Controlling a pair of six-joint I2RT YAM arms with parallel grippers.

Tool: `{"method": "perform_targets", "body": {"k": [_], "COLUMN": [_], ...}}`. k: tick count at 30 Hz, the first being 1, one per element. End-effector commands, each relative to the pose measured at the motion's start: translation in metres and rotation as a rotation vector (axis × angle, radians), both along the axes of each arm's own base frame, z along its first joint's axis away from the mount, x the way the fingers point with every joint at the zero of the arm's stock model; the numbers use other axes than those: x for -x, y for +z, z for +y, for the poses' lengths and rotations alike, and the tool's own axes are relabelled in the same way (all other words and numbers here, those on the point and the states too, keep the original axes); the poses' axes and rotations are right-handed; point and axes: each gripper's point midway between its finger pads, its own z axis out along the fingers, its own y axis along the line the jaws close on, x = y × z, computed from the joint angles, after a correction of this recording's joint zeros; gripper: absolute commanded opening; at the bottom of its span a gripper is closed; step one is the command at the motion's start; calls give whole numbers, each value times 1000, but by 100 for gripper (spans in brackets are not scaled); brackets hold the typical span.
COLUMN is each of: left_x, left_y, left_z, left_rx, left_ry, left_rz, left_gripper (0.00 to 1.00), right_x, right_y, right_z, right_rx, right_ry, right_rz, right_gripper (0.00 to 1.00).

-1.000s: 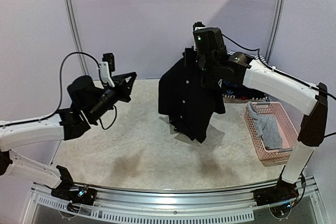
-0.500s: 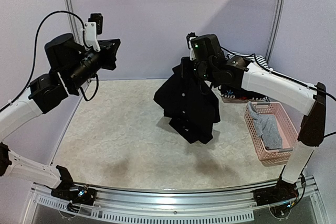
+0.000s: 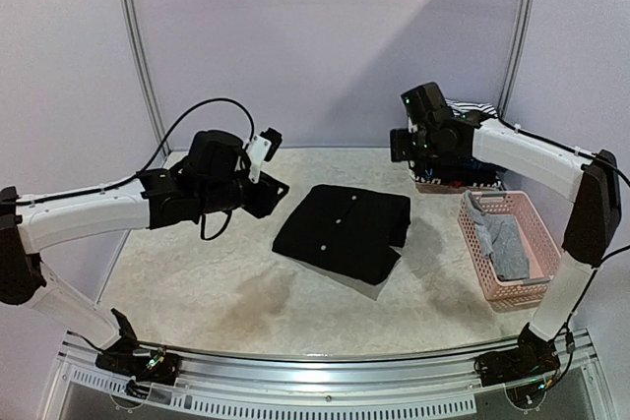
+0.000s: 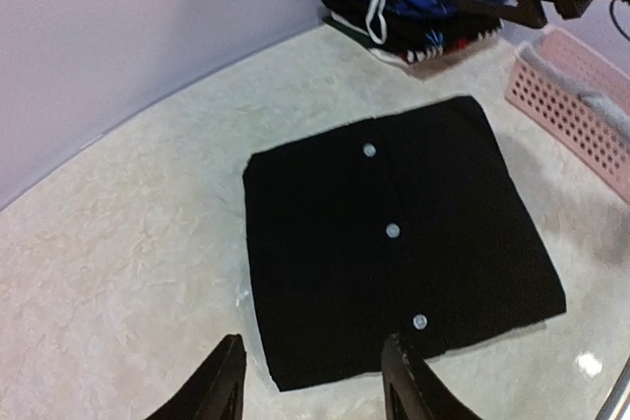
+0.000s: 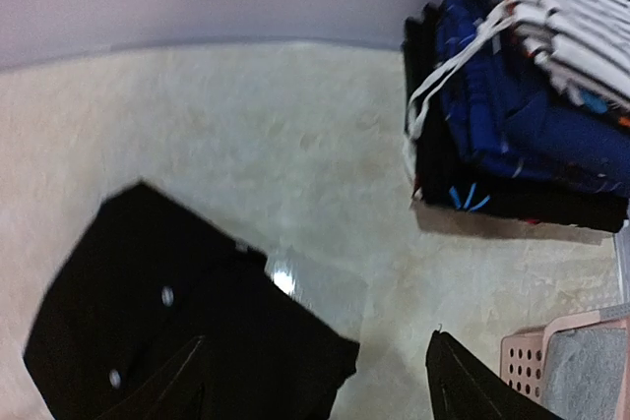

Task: Fold and stack the mixed laundry pile
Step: Place the crumpled shirt at the center of the board.

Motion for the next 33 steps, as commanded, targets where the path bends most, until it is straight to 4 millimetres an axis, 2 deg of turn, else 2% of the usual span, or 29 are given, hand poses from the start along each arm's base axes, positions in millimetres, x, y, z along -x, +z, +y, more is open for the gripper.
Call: {"method": "perform_targets", "body": {"k": [1,5,6,10,13,17,20,23,30,31,33], "left_x": [24,41,43,62,75,85,95,91,57,52,43], "left_y": [-31,-67,-73,-85,-96,-116,-124,-128,-141,-145,-149], "left_z": [-35,-70,-80,-128,-161,-184,-200,-207,-196,-194,-189], "left_rx": [29,-63,-71,-68,-108,-205,-248,-327,-485,-504,-545], "left_ry": [-199,-315,-330,-416,-454,-455,-460,-377,-138,-113,-58], "left_rz": [99,165,175,196,186,158,140,74,-75,-87,-121], "left_gripper": [50,56,58,66,72,79,82,84,77,73,54], "right_x": [55,85,91,106,109,106,104,103,108,108,110], "right_y": [-22,-44,-51,-57,-71,-93,-101,-104,-112,-112,-113], "right_z": [27,19,16,4,-6,-24,-39,-47,-50,-51,-53], "right_rx": [-68,-126,-137,-240,-262,-298,-305,-311,-323,-323,-324], "right_ry": [231,251,247,191,141,58,11,-10,-19,-20,-20], "right_rz": [120,168,180,147,149,175,174,167,177,176,175], "right_gripper": [77,80,80,84,87,88,88,87,87,88,88]}}
